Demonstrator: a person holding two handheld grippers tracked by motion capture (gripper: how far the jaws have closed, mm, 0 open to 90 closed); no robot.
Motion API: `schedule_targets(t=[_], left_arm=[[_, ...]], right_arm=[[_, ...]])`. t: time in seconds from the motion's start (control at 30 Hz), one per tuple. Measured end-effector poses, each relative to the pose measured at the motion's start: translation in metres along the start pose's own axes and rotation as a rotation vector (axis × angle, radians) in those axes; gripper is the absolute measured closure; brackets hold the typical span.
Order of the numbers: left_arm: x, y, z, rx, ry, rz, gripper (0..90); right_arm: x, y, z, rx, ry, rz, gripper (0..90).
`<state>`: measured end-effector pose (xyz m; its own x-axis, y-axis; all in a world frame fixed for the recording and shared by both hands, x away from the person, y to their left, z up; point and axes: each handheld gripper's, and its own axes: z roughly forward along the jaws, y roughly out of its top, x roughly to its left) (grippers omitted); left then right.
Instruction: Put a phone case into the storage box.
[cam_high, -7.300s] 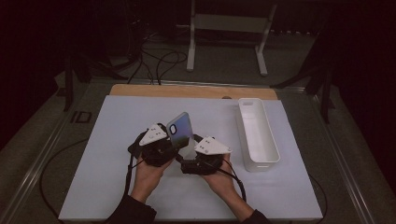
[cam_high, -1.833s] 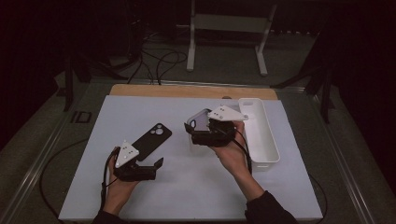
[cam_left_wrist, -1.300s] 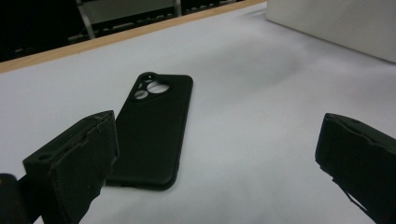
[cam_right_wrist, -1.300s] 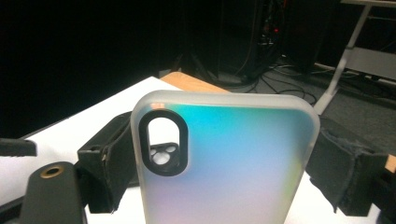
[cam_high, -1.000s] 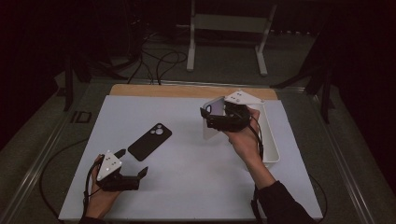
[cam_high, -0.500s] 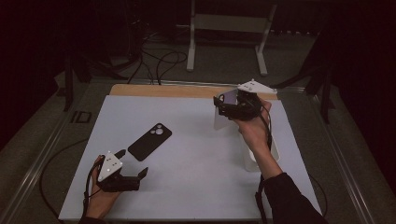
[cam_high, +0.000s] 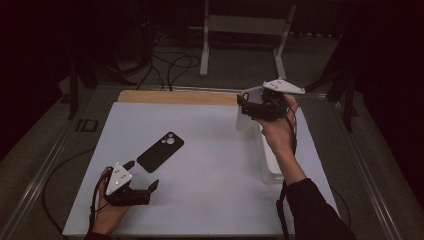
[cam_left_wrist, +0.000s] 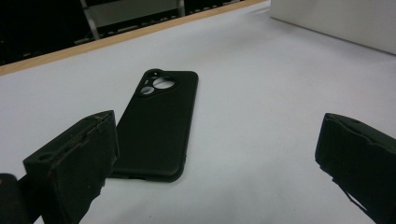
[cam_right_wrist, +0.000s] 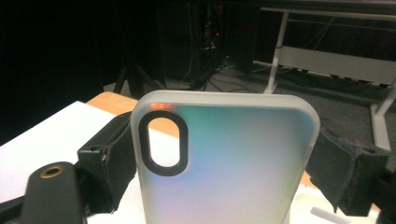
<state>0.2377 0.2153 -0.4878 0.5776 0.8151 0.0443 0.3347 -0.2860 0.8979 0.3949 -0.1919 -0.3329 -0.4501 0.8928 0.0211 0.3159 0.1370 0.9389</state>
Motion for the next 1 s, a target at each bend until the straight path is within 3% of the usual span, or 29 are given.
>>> schedule_targets(t=[0.4, 0.67, 0.7, 1.0], left_arm=[[0.0, 0.0, 0.0, -0.004, 0.001, 0.001, 0.1], [-0.001, 0.0, 0.0, -0.006, 0.0, -0.001, 0.1], [-0.001, 0.0, 0.0, -0.005, 0.0, -0.001, 0.1], [-0.001, -0.001, -0.001, -0.004, -0.002, -0.002, 0.1]], right_arm=[[-0.021, 0.005, 0.005, -0.019, -0.077, 0.001, 16.7], [-0.028, 0.004, 0.01, -0.009, -0.101, -0.003, 16.7], [-0.037, 0.002, 0.013, -0.004, -0.122, 0.014, 16.7], [-0.056, -0.003, 0.02, 0.024, -0.153, 0.042, 16.8]])
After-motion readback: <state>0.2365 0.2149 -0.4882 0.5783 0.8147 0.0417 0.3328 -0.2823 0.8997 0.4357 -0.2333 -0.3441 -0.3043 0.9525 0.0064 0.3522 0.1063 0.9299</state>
